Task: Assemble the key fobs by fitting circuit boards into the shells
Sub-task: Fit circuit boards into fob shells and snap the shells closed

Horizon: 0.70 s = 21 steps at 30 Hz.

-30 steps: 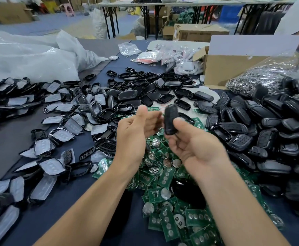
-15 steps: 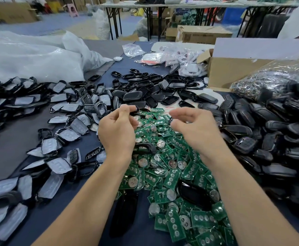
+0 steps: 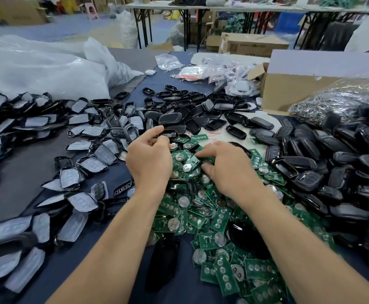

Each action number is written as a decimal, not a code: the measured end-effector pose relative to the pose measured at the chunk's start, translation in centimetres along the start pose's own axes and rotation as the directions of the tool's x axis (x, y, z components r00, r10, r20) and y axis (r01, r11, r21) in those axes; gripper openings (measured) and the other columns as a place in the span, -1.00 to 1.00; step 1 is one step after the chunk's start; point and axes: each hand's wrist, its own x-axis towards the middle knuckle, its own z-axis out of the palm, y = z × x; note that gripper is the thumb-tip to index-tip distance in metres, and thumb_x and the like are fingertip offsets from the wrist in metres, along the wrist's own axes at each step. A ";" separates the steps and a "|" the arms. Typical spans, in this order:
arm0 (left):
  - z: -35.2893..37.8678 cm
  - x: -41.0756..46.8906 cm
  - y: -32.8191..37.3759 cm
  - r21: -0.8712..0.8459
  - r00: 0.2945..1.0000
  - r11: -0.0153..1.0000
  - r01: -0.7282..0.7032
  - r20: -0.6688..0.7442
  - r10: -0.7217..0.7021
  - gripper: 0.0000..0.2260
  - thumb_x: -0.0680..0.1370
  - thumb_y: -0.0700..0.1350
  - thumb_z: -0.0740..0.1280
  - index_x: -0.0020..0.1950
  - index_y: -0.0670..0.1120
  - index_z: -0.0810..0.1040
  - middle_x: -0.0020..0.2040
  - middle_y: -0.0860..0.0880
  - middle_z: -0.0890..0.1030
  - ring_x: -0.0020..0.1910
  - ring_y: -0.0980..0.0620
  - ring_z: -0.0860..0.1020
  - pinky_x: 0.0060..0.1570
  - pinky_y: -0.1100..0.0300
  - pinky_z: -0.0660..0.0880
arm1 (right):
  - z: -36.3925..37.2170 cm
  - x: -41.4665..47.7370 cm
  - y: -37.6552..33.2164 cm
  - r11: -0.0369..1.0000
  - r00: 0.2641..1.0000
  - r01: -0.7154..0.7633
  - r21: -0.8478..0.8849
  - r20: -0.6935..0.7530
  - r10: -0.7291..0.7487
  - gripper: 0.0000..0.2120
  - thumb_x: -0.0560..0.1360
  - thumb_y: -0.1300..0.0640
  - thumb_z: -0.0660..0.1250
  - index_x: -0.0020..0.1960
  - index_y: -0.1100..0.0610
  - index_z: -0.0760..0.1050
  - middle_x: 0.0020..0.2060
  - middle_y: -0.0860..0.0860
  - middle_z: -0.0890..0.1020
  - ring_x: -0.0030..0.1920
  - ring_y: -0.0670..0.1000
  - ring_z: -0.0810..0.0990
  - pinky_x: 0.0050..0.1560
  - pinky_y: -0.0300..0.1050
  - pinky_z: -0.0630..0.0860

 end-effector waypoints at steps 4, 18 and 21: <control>-0.2 -0.4 0.0 0.071 0.998 0.996 -0.049 0.041 0.046 -0.75 0.52 -0.13 0.35 -0.05 0.23 0.71 -0.33 0.22 0.69 -0.57 0.19 0.44 -0.57 0.35 0.33 | -0.6 -0.7 -0.1 0.997 0.990 -0.071 0.015 -0.124 0.073 -0.73 0.64 0.11 0.36 0.30 -0.11 0.64 0.49 -0.10 0.47 0.53 0.03 0.35 0.52 0.07 0.27; 0.5 -2.4 -0.2 0.366 0.700 0.770 -0.523 0.700 0.143 -0.72 0.58 0.06 0.39 0.28 0.15 0.67 -0.03 0.23 0.52 0.05 0.18 0.48 0.02 0.30 0.36 | -2.7 1.4 1.8 0.612 0.767 -0.217 0.760 -0.255 0.589 -0.68 0.60 0.15 0.32 -0.29 0.03 0.69 -0.50 -0.01 0.59 -0.45 -0.02 0.45 -0.32 -0.04 0.41; 0.5 -2.8 0.2 0.235 0.777 0.855 -0.462 0.572 0.263 -0.77 0.55 -0.09 0.39 0.15 0.11 0.75 -0.02 0.27 0.63 0.05 0.35 0.57 -0.02 0.50 0.42 | -2.6 2.9 0.2 0.764 0.886 -0.266 0.588 -0.163 0.434 -0.79 0.52 0.11 0.35 -0.19 0.17 0.70 -0.47 0.07 0.58 -0.49 -0.07 0.34 -0.34 -0.09 0.34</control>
